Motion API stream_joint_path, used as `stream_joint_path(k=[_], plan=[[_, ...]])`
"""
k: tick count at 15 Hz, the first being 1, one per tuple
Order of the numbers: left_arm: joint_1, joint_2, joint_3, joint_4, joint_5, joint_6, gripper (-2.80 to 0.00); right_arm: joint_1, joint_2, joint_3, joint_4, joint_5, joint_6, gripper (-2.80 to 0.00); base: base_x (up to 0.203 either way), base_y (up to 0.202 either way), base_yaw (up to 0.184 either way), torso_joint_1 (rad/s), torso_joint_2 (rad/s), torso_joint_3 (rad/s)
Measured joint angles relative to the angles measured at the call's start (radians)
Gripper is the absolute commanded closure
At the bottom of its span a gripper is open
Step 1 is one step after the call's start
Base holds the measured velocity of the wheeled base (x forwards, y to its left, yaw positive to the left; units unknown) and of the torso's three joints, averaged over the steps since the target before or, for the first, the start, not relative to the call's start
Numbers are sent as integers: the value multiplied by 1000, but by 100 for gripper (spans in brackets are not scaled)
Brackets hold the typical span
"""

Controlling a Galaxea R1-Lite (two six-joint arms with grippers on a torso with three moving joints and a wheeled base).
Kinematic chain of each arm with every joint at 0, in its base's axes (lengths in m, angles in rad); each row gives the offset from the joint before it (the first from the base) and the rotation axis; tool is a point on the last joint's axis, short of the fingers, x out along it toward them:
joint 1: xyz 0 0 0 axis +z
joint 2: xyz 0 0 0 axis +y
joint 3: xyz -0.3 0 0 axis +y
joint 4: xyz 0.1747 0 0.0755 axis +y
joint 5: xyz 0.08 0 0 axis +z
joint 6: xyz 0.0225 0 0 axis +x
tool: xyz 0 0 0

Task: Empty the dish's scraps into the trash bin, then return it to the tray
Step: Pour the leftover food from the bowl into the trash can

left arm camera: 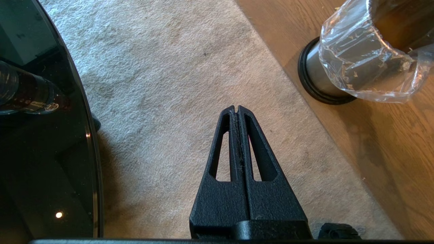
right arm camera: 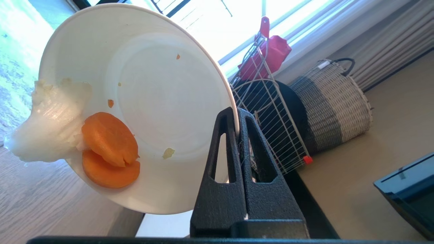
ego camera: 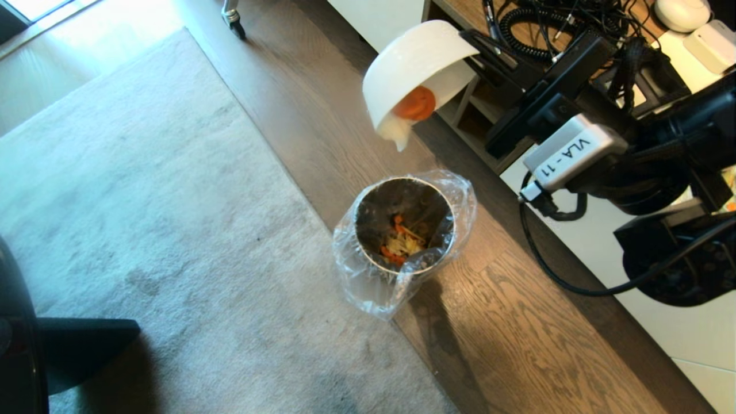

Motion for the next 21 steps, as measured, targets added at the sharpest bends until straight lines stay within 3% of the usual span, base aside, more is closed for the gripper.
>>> stream_joint_path(k=[10,21], plan=[[0,0,0,0,0,0,0,10,-68,33,0,37,-18,0,0,0,0,0,0,0],[0,0,0,0,0,0,0,34,-94,-53,0,34,7,0,0,0,0,0,0,0]])
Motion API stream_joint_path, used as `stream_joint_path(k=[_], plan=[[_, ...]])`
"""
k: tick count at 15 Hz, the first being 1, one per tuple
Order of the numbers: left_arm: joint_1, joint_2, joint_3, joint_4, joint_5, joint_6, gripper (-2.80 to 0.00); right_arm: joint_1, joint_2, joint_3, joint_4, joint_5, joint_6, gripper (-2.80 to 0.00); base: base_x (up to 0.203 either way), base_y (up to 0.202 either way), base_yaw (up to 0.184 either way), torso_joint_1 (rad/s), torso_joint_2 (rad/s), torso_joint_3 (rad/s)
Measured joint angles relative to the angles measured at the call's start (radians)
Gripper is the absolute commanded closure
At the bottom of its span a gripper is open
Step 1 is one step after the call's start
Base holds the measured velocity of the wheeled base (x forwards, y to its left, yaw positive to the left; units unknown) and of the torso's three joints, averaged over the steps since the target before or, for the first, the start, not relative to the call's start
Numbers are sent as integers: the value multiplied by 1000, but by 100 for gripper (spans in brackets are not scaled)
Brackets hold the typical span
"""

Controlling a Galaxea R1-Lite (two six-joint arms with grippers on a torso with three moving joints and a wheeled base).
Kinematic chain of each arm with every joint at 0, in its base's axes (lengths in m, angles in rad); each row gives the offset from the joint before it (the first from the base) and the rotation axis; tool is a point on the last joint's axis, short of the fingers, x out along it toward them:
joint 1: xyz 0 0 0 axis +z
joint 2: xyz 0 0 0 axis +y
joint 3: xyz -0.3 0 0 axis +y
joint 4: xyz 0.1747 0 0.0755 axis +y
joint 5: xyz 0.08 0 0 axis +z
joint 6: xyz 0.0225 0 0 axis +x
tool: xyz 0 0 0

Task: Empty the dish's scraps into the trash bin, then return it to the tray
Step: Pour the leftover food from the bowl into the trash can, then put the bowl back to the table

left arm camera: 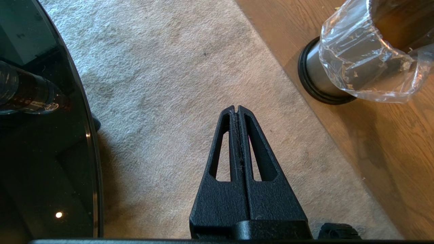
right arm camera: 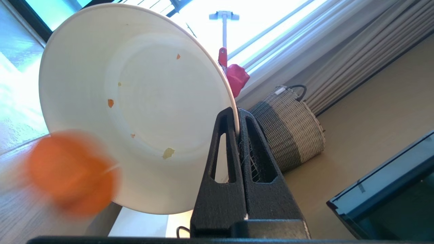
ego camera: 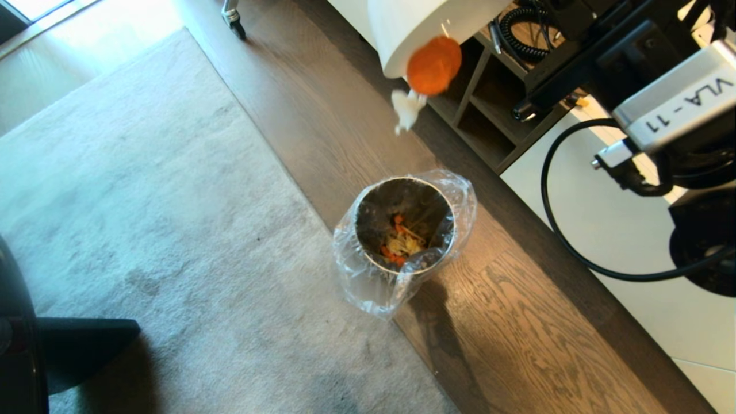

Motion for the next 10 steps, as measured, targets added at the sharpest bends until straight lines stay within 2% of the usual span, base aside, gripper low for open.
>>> stream_joint_path(k=[8,10], plan=[[0,0,0,0,0,1,0,4,-20,13,0,-8,2,0,0,0,0,0,0,0],[0,0,0,0,0,0,0,4,-20,23,0,-49,7,0,0,0,0,0,0,0]])
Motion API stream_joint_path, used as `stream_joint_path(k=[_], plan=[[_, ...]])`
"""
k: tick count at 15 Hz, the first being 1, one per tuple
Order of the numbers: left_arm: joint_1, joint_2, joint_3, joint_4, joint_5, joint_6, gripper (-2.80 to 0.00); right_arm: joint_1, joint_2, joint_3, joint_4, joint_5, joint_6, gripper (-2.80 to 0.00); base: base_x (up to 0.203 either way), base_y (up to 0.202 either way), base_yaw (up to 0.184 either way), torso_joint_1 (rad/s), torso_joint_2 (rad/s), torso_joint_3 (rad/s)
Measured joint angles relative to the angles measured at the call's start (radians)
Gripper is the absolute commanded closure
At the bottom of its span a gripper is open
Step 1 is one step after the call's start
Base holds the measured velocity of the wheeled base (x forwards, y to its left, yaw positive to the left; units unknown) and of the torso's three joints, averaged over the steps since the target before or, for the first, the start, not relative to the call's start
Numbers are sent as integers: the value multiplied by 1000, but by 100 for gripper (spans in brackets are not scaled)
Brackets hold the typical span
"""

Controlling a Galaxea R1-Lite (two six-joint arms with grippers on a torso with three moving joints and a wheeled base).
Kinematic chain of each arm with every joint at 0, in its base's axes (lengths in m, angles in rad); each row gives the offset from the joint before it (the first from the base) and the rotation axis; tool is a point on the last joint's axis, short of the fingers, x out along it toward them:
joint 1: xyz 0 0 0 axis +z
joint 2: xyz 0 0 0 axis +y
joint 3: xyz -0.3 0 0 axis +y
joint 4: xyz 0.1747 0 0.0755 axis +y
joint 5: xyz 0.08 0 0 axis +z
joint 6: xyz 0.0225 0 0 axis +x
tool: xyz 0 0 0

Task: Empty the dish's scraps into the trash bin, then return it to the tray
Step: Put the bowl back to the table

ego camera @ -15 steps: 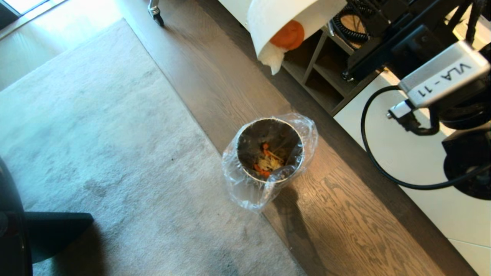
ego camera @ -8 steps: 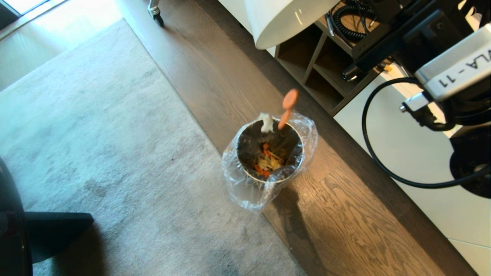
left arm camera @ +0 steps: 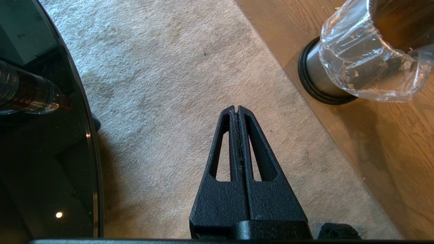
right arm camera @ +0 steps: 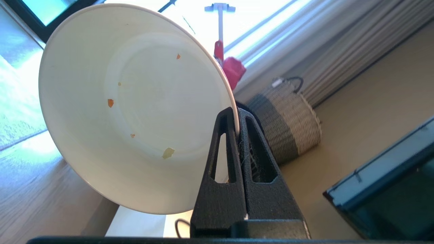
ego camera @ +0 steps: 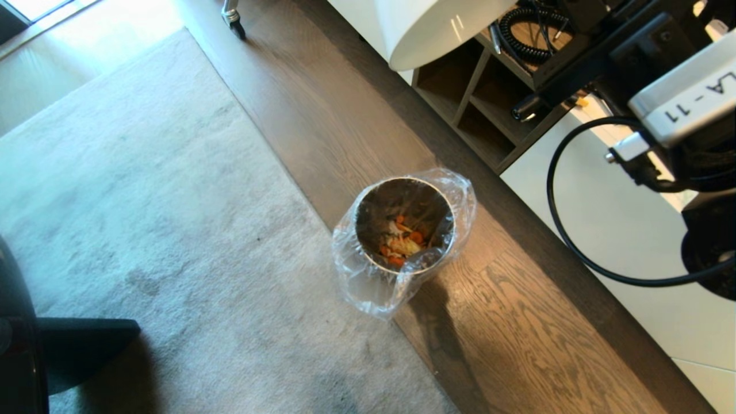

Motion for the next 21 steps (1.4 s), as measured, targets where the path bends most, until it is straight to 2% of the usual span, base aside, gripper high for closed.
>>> stream_joint_path(k=[2,6,10,13,17,21], plan=[[0,0,0,0,0,0,0,0,1,7,-1,-67,35,0,0,0,0,0,0,0],[0,0,0,0,0,0,0,-2,2,80,0,-299,109,0,0,0,0,0,0,0],[0,0,0,0,0,0,0,-15,-9,174,3,-559,286,0,0,0,0,0,0,0],[0,0,0,0,0,0,0,-56,-27,234,88,-718,402,0,0,0,0,0,0,0],[0,0,0,0,0,0,0,-168,-67,306,158,-749,520,0,0,0,0,0,0,0],[0,0,0,0,0,0,0,-266,-153,478,228,-749,695,0,0,0,0,0,0,0]])
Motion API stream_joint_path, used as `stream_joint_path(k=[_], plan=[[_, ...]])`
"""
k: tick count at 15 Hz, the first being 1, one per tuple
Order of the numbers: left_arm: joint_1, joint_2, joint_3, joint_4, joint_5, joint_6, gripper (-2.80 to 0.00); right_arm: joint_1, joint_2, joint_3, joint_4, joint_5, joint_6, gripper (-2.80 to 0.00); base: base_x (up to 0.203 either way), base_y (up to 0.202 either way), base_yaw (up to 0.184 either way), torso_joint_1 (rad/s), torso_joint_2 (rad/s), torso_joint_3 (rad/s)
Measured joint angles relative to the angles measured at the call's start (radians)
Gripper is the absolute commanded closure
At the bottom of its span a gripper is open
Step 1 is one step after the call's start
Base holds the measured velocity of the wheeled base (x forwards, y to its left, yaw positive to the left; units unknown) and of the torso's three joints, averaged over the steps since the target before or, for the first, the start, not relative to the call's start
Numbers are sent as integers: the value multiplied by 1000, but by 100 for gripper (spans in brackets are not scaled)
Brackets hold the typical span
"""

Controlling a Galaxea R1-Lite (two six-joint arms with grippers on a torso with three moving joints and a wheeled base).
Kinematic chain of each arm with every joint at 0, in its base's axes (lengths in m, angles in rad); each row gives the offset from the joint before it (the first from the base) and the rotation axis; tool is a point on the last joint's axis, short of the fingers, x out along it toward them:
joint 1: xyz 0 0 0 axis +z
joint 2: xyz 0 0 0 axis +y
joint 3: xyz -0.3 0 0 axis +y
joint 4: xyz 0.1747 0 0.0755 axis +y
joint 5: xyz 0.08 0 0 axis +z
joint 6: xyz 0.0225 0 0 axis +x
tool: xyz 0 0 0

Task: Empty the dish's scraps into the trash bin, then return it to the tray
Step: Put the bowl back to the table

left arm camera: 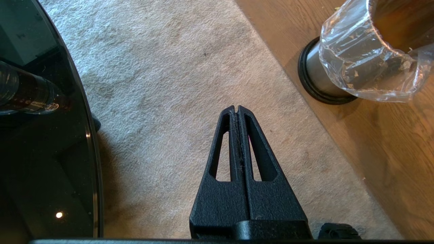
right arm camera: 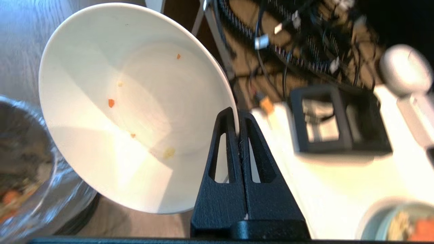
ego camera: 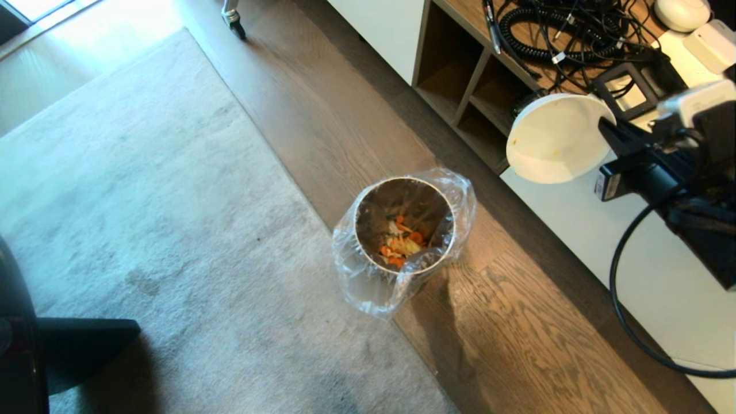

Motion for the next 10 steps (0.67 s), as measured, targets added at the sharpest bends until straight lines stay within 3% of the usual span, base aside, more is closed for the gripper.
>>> stream_joint_path(k=[6,10], plan=[[0,0,0,0,0,0,0,-30,-214,254,154,3,274,0,0,0,0,0,0,0],[0,0,0,0,0,0,0,-110,-360,416,305,8,433,0,0,0,0,0,0,0]])
